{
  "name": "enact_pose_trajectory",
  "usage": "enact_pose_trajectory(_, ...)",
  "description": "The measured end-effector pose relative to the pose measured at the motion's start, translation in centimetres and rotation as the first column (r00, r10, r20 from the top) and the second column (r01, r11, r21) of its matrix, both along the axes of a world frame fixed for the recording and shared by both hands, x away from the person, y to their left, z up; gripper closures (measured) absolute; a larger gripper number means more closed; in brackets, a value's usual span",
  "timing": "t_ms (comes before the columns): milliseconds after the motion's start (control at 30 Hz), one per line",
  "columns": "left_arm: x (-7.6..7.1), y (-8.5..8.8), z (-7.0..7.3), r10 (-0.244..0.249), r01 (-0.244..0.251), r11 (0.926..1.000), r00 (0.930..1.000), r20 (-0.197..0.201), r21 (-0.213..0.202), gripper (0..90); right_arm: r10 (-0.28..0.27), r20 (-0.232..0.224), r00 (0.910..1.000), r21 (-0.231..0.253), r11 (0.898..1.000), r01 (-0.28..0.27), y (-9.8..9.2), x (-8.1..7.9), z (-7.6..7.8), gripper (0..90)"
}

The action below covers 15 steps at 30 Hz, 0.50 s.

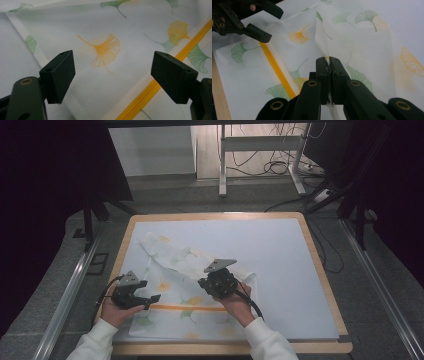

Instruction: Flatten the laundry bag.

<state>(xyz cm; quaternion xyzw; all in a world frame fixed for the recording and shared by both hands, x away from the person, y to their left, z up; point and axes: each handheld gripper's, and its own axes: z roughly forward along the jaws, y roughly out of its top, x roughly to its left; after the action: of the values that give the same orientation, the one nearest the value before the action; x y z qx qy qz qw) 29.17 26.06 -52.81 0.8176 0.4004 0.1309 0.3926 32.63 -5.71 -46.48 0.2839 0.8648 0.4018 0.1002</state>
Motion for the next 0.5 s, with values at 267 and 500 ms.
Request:
enact_pose_trajectory(267, 0.0, 0.0, 0.0, 0.000, 0.000, 1.0000, 1.0000, 0.002, 0.001, 19.3, -0.030, 0.013, 0.9995, 0.023, 0.999, 0.030, -1.1, 0.7, 0.4, 85.9)
enact_pose_trajectory(500, 0.0, 0.0, 0.0, -0.003, 0.003, 1.0000, 1.0000, 0.002, 0.006, 19.3, -0.055, 0.015, 0.9983, 0.035, 0.998, 0.055, -1.9, 1.3, 0.6, 85.9)
